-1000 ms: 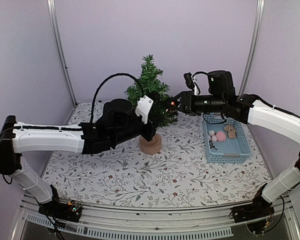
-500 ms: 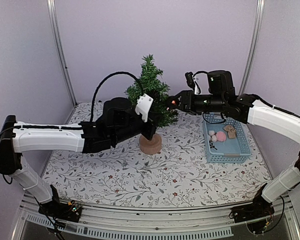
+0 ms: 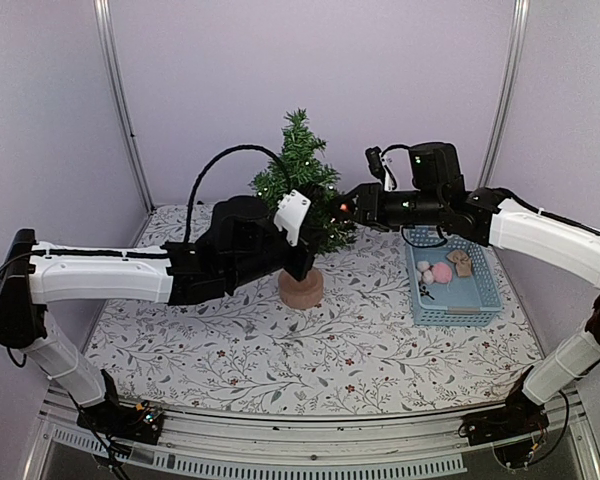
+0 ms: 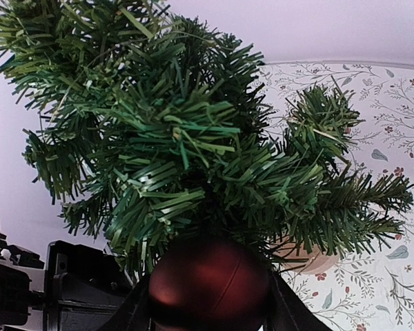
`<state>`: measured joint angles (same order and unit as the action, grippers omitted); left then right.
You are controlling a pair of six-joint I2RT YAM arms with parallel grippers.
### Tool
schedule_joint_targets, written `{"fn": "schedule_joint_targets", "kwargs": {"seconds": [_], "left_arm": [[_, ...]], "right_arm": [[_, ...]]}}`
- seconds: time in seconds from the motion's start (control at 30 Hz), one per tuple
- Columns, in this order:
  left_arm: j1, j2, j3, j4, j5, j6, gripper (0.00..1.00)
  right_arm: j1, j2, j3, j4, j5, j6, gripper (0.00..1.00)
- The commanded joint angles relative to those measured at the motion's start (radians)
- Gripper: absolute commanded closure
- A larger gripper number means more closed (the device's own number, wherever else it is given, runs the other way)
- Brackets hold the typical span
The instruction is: Decorate the small christmas tree
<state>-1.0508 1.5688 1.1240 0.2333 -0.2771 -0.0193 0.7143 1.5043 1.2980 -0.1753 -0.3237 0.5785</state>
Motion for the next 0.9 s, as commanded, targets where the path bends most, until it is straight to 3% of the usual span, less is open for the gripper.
{"fn": "schedule_joint_targets", "kwargs": {"seconds": [0.0, 0.4, 0.63, 0.87], "left_arm": [[0.009, 0.014, 0.021, -0.021, -0.017, 0.011, 1.0], [0.009, 0.003, 0.019, -0.026, -0.167, 0.017, 1.0], [0.0, 0.016, 0.022, 0.012, -0.076, 0.071, 1.0], [-0.008, 0.028, 0.026, 0.017, -0.075, 0.073, 1.0]], "right_arm": [[0.007, -0.005, -0.01, 0.002, 0.0, -0.02, 0.82], [0.006, 0.035, 0.002, 0.064, -0.005, -0.034, 0.81], [0.006, 0.022, -0.021, 0.037, 0.005, -0.054, 0.81], [0.004, -0.012, -0.063, 0.035, 0.027, -0.065, 0.81]]}}
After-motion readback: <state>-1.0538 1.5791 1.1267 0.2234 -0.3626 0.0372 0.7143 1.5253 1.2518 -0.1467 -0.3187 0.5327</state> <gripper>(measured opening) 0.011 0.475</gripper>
